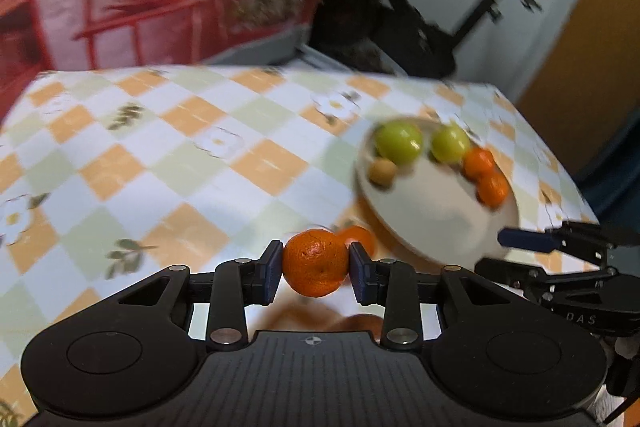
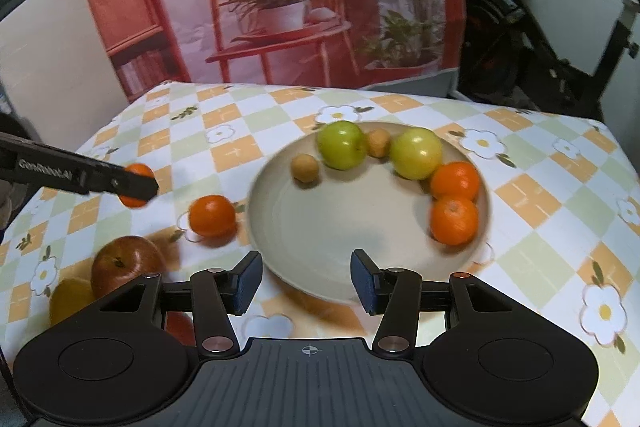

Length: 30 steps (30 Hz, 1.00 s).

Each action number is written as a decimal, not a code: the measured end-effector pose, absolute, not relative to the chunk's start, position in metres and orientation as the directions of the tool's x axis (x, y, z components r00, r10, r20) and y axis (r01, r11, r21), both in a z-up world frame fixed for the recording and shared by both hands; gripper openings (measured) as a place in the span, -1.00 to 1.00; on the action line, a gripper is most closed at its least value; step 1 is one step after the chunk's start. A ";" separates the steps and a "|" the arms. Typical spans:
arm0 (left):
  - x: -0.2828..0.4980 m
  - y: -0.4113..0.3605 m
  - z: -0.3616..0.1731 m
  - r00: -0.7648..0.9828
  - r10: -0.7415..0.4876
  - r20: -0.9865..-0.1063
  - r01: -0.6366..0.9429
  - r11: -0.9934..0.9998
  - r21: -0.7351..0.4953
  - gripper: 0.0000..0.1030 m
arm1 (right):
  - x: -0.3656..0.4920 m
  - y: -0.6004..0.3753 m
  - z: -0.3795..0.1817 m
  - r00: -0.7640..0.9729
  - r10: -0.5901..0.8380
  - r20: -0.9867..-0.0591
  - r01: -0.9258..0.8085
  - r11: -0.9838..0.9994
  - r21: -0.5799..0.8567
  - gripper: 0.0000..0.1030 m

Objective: Organize fruits
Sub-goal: 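Grasp a tangerine with the left gripper while the right gripper grasps another tangerine, then carry both tangerines over the beige plate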

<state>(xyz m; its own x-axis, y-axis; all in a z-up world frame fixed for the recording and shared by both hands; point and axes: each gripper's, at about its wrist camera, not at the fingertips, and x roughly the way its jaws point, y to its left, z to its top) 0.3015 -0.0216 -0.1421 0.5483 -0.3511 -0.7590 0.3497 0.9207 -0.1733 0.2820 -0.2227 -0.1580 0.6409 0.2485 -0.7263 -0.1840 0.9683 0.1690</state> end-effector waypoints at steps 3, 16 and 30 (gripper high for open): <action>0.295 0.000 -0.135 0.598 -0.337 -0.727 0.274 0.939 -0.210 -0.28 | 0.290 -0.211 -0.155 0.631 0.285 -0.722 -0.242 0.956 0.167 -0.11; 0.273 0.047 -0.112 0.754 -0.228 -0.617 0.121 0.970 -0.210 -0.28 | 0.332 -0.140 -0.153 0.551 0.365 -0.751 -0.443 0.890 0.108 -0.13; 0.260 0.073 -0.126 0.777 -0.234 -0.584 0.080 0.957 -0.278 -0.28 | 0.358 -0.098 -0.178 0.497 0.237 -0.835 -0.477 0.878 -0.035 -0.13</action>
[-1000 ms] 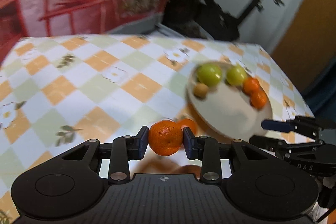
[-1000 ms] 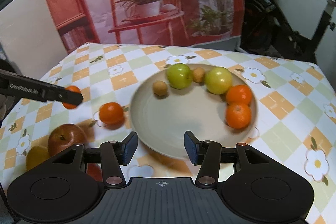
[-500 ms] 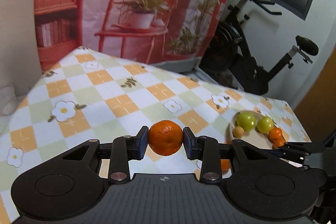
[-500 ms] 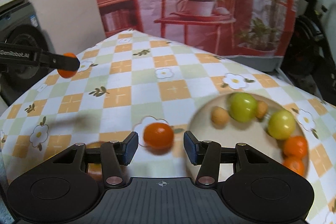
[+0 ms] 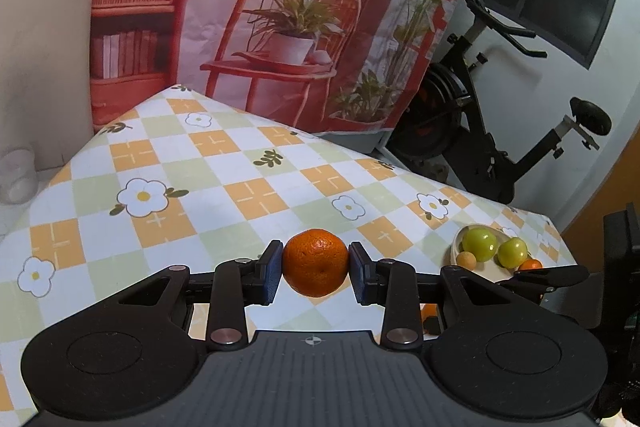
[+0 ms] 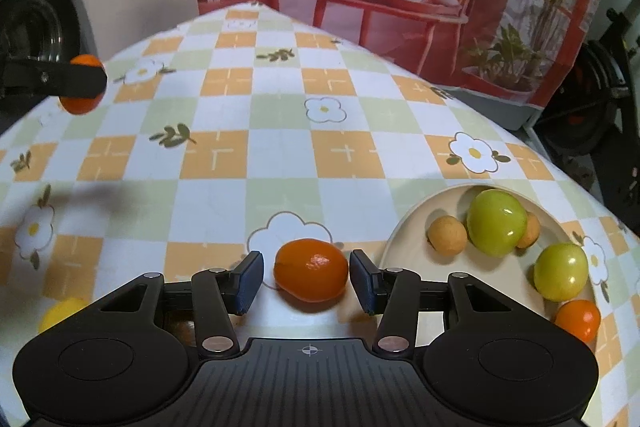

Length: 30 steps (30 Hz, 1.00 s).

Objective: Organize fruits
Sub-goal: 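Carry both tangerines over the beige plate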

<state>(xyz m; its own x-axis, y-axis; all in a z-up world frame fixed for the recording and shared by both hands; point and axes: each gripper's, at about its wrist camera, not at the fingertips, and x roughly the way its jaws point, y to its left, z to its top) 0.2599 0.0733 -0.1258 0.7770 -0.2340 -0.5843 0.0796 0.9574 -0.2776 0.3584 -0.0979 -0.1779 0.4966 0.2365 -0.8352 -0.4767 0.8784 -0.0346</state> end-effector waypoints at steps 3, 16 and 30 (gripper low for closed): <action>0.260 0.075 -0.129 0.777 -0.233 -0.584 0.072 0.956 -0.285 -0.28 | 0.361 -0.094 -0.179 0.497 0.232 -0.836 -0.480 0.876 -0.043 -0.11; 0.258 0.077 -0.128 0.782 -0.235 -0.577 0.071 0.954 -0.292 -0.28 | 0.365 -0.094 -0.178 0.507 0.220 -0.833 -0.480 0.875 -0.061 -0.27; 0.262 0.044 -0.112 0.766 -0.280 -0.578 0.169 0.956 -0.239 -0.28 | 0.327 -0.139 -0.147 0.661 0.295 -0.691 -0.402 0.916 0.007 -0.27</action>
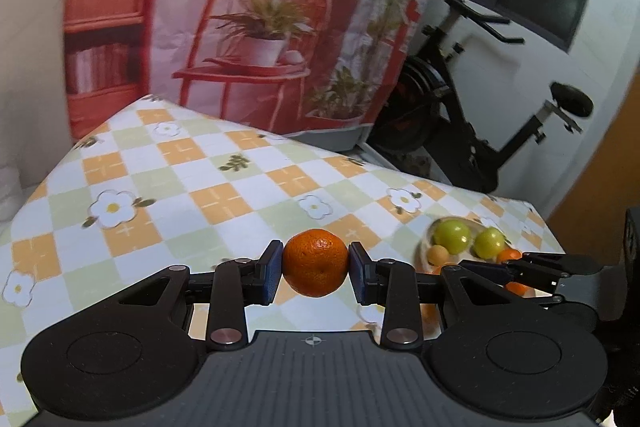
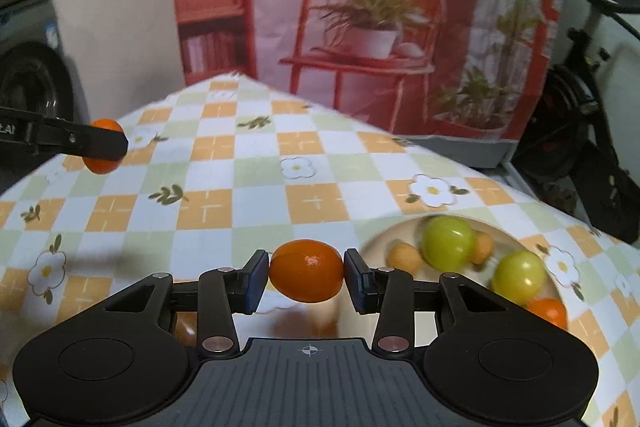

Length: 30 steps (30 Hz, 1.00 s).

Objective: Organize fruits
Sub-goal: 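Carry both tangerines over the beige plate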

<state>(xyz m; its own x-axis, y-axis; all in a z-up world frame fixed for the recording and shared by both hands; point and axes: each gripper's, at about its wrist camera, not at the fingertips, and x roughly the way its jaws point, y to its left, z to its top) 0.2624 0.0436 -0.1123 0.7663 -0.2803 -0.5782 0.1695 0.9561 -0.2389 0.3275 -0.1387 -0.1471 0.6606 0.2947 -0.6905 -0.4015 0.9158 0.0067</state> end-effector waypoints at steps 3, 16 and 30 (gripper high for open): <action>0.267 0.028 -0.105 0.758 -0.303 -0.577 0.220 0.952 -0.211 -0.28 | 0.318 -0.157 -0.146 0.682 0.287 -0.673 -0.371 0.929 0.020 -0.27; 0.298 -0.057 -0.110 0.646 -0.380 -0.662 0.413 0.903 -0.116 -0.28 | 0.287 -0.246 -0.164 0.749 0.211 -0.628 -0.210 0.975 0.078 -0.27; 0.327 -0.121 -0.147 0.557 -0.301 -0.774 0.515 0.857 0.038 -0.28 | 0.277 -0.291 -0.192 0.790 0.159 -0.592 -0.136 0.987 0.085 -0.26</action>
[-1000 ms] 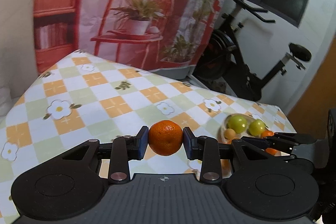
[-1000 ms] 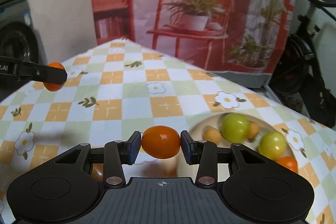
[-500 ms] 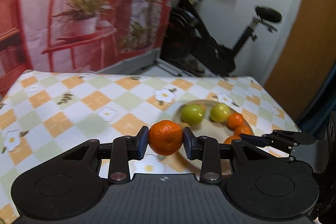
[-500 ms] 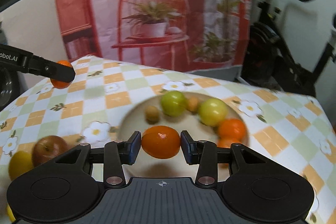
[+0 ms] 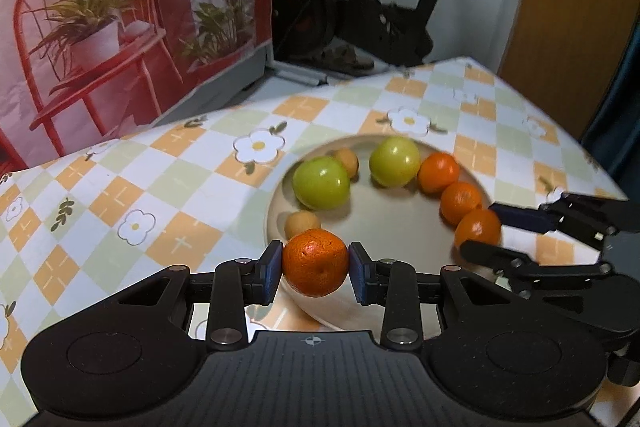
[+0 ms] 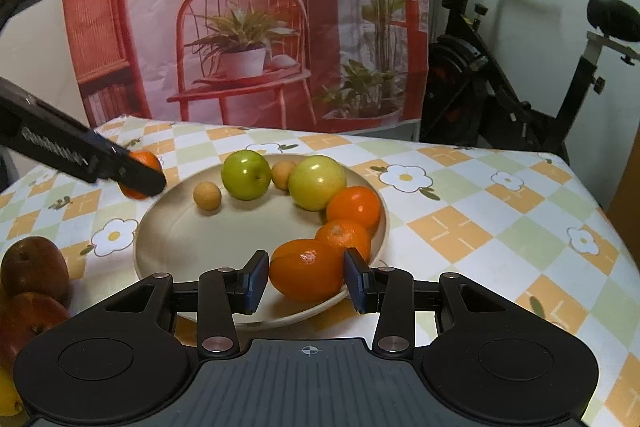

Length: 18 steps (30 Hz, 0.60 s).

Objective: Organize fruits
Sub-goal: 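Carry both tangerines over the beige plate, then lower both tangerines onto the plate rim and open both grippers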

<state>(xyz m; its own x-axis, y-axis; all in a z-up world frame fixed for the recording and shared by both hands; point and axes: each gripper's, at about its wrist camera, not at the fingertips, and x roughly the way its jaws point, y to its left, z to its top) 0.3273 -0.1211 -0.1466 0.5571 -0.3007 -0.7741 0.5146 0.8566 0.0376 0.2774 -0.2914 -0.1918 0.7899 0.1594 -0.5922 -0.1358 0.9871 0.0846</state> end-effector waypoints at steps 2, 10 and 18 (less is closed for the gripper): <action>0.329 -0.125 -0.150 0.548 -0.291 -0.784 0.516 0.856 0.044 -0.28 | 0.278 -0.292 -0.194 0.796 0.164 -0.583 -0.135 0.986 0.093 -0.26; 0.335 -0.142 -0.161 0.538 -0.229 -0.811 0.558 0.818 0.138 -0.28 | 0.273 -0.288 -0.202 0.822 0.148 -0.550 -0.140 0.989 0.057 -0.26; 0.345 -0.152 -0.174 0.522 -0.196 -0.830 0.564 0.809 0.164 -0.28 | 0.270 -0.285 -0.202 0.833 0.131 -0.538 -0.136 0.990 0.030 -0.26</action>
<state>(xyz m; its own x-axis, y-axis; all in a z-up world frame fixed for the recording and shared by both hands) 0.3446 -0.1521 -0.1737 0.5221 -0.1962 -0.8300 0.5643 0.8092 0.1636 0.2704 -0.2845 -0.2024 0.8327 0.1310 -0.5381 -0.1361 0.9902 0.0304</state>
